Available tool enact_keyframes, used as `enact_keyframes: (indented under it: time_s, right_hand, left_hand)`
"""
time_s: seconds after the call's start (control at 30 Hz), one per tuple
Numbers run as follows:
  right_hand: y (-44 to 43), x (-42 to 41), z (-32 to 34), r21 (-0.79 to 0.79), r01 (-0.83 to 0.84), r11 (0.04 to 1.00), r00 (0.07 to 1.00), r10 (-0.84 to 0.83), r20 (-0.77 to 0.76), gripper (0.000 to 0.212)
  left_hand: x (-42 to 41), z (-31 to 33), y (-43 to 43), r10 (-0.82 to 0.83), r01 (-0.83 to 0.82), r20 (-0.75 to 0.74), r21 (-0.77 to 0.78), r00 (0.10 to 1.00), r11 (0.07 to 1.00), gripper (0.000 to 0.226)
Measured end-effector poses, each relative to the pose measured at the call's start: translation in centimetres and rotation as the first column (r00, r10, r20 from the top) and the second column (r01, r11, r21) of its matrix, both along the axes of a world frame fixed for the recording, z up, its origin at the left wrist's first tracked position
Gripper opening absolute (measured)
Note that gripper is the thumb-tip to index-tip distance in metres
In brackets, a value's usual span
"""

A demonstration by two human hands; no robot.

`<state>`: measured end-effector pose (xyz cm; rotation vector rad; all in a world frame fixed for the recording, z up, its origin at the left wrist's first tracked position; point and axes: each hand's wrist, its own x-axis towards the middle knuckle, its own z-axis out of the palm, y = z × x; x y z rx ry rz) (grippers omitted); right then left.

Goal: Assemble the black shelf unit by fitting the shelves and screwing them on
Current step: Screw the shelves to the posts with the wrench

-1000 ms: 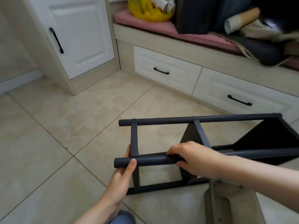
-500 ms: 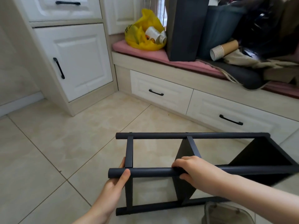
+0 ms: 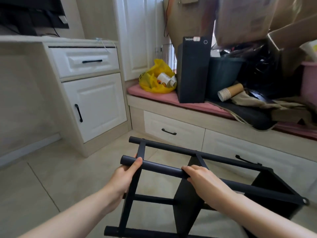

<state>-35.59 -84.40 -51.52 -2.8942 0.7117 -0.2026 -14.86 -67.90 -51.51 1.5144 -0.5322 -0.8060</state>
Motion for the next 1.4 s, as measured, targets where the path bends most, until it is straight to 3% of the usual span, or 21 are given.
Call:
enact_keyframes:
  time_s: [0.23,0.43,0.57,0.8,0.9,1.03,1.33,1.4]
  right_hand:
    - [0.0,1.9,3.4,0.097,0.042,0.994,0.979,-0.06,0.194,0.029]
    - [0.7,2.5,6.1,0.181,0.07,0.981,0.935,-0.128,0.33,0.033]
    - [1.1,2.6,7.3,0.244,0.074,0.967,0.91,-0.166,0.38,0.025]
    - [2.0,3.2,8.1,0.456,0.065,0.888,0.815,-0.311,0.488,0.036]
    - [2.8,3.0,7.9,0.566,0.048,0.823,0.791,-0.377,0.481,0.035]
    - [3.7,2.1,7.8,0.646,0.053,0.762,0.789,-0.428,0.44,0.028]
    - [5.9,-1.9,8.8,0.698,0.078,0.712,0.862,-0.4,0.312,0.014]
    - [5.5,-3.2,9.5,0.699,0.09,0.709,0.832,-0.439,0.338,0.009]
  left_hand:
    - [1.4,6.8,-1.4,-0.016,0.02,0.139,-0.028,0.99,0.999,0.091]
    - [2.7,11.5,-2.5,-0.018,0.015,0.33,0.013,0.944,1.0,0.067]
    - [2.7,14.4,-3.5,-0.048,0.044,0.398,0.02,0.916,0.999,0.065]
    - [1.3,19.4,-5.2,-0.052,0.048,0.567,0.023,0.822,0.999,0.049]
    - [0.2,20.5,-5.5,-0.094,0.081,0.64,0.049,0.763,0.995,0.042]
    - [-1.4,20.7,-5.1,-0.131,0.109,0.684,0.075,0.718,0.991,0.013]
    - [-6.7,18.9,-1.9,0.006,0.042,0.747,-0.046,0.665,0.998,0.013]
    - [-7.7,18.3,-1.2,0.065,0.015,0.757,-0.099,0.65,0.995,0.011]
